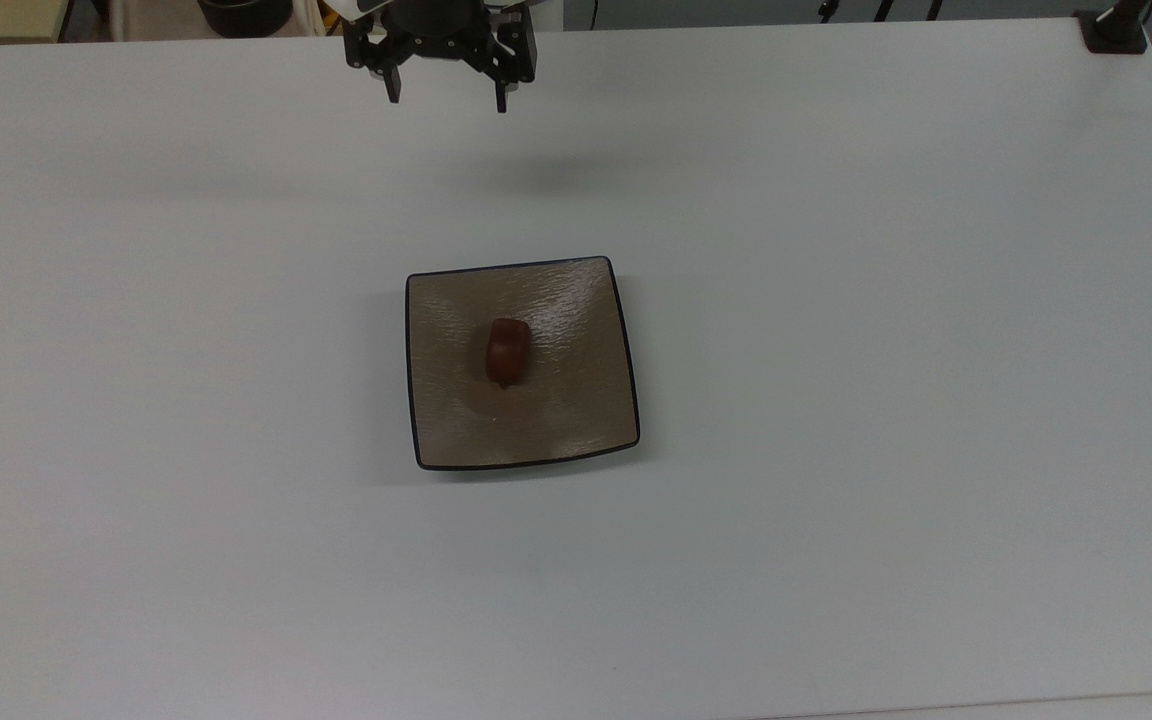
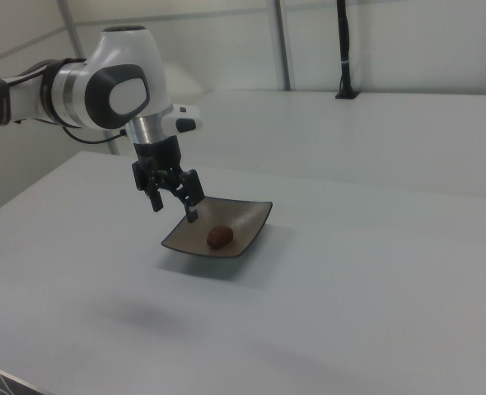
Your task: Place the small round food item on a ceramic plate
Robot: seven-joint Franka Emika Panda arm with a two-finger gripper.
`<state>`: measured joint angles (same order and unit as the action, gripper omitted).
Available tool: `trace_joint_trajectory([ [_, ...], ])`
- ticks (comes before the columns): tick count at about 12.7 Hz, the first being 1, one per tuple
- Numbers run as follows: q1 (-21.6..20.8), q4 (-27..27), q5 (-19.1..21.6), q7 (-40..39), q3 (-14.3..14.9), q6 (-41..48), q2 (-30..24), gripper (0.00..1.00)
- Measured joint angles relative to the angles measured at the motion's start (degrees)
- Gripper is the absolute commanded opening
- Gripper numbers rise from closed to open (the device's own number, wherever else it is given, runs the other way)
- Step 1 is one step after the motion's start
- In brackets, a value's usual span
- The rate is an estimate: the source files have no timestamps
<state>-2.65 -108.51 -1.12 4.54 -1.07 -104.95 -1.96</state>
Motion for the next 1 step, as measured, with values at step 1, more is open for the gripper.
trace_joint_trajectory([
  [1, 0.0, 0.0, 0.17, 0.02, 0.05, 0.0, 0.03, 1.0],
])
